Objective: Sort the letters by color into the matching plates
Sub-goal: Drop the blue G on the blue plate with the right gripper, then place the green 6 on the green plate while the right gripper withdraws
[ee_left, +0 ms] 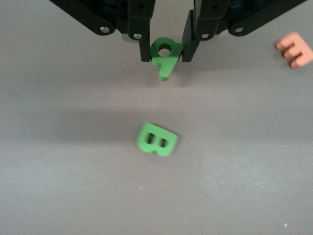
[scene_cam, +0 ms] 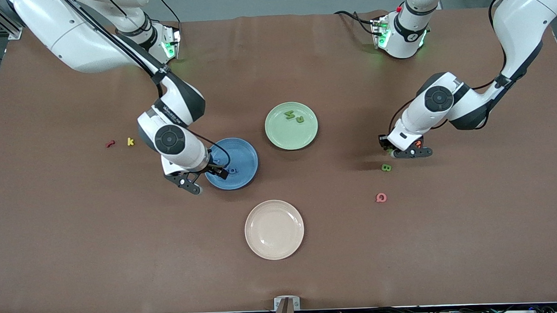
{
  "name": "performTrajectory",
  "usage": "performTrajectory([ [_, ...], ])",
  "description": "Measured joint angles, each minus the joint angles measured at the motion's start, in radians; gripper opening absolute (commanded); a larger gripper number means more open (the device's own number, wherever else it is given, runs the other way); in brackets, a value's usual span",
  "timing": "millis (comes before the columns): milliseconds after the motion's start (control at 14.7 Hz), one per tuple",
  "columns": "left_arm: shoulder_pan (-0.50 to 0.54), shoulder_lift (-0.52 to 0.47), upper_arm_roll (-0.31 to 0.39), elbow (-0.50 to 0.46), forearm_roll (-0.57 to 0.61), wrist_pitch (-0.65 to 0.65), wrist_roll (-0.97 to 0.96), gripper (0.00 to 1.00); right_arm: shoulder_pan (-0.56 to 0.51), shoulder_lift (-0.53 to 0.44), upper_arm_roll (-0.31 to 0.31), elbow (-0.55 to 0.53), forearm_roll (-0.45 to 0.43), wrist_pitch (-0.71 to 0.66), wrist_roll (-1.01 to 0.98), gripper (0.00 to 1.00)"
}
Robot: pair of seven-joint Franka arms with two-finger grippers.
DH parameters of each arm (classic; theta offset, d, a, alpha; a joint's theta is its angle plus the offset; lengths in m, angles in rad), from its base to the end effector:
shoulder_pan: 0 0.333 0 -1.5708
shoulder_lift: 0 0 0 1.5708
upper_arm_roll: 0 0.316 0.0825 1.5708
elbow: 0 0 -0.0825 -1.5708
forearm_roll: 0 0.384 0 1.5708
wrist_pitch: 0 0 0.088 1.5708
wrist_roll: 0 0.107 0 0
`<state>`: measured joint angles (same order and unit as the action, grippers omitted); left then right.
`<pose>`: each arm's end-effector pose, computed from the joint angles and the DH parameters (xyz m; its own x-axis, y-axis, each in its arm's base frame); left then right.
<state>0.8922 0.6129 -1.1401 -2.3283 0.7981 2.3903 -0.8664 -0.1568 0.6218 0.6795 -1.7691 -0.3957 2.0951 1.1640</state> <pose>0.4796 -0.1457 0.2165 0.9983 0.0302 -0.0504 0.0317 -0.9991 0.0294 0.5810 0.2711 0.2618 0.8784 -0.4652 -0.1094 -0.4574 -0.8847 0.0897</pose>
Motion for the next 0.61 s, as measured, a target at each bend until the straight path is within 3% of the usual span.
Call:
performTrajectory([
  [136, -0.02, -0.005, -0.062, 0.038, -0.072, -0.071, -0.032, 0.2, -0.028, -0.017, 0.004, 0.071, 0.0, -0.132, -0.105, 1.0],
  [340, -0.127, -0.011, -0.081, 0.088, -0.155, -0.11, -0.126, 0.2, -0.107, -0.069, 0.043, 0.134, 0.0, -0.259, -0.26, 1.0],
  [612, -0.312, -0.02, -0.08, 0.154, -0.275, -0.114, -0.26, 0.2, -0.29, -0.122, 0.163, 0.248, 0.0, -0.531, -0.496, 1.0],
])
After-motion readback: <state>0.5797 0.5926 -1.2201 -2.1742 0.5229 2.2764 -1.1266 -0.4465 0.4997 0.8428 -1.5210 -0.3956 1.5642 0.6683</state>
